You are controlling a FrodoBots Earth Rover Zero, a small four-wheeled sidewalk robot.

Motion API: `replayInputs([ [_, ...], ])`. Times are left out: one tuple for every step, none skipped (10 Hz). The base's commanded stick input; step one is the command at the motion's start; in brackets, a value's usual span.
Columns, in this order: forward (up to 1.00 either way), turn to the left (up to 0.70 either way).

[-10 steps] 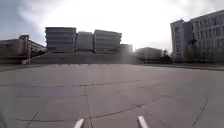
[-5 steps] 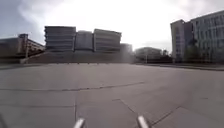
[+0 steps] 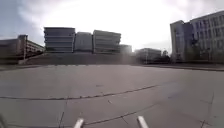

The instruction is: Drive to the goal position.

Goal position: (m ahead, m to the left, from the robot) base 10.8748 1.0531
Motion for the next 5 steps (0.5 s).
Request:
replayInputs([
  [1.0, 0.0],
  [1.0, 0.0],
  [1.0, 0.0],
  [1.0, 0.0],
  [1.0, 0.0],
])
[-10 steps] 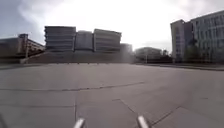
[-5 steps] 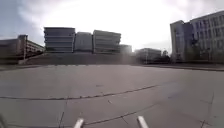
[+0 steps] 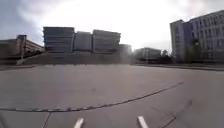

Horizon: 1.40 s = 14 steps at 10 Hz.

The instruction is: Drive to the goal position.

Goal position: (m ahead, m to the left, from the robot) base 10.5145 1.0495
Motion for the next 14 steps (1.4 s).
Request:
replayInputs([
  [1.0, 0.0],
  [1.0, 0.0],
  [1.0, 0.0],
  [1.0, 0.0],
  [1.0, 0.0],
  [1.0, 0.0],
  [1.0, 0.0],
  [1.0, 0.0],
  [1.0, 0.0],
  [1.0, 0.0],
  [1.0, 0.0],
  [1.0, 0.0],
  [1.0, 0.0],
  [1.0, 0.0],
])
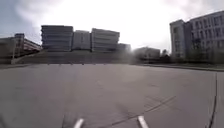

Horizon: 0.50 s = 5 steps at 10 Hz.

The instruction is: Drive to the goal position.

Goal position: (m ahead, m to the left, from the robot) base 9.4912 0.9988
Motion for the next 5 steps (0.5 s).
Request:
replayInputs([
  [1.0, 0.0],
  [1.0, 0.0],
  [1.0, 0.0],
  [1.0, 0.0],
  [1.0, 0.0],
])
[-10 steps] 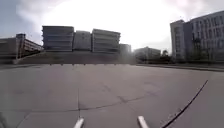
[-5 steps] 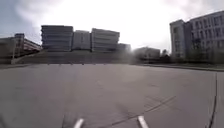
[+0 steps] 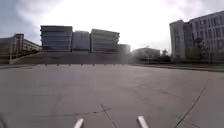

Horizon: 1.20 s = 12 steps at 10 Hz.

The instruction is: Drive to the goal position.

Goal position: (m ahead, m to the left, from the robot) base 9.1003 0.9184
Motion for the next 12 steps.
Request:
replayInputs([
  [1.0, 0.0],
  [1.0, 0.0],
  [1.0, 0.08],
  [1.0, 0.26],
  [1.0, 0.27],
  [1.0, 0.27],
  [1.0, 0.27],
  [1.0, 0.27],
  [1.0, 0.27],
  [1.0, 0.27],
  [1.0, 0.27],
  [1.0, 0.27],
])
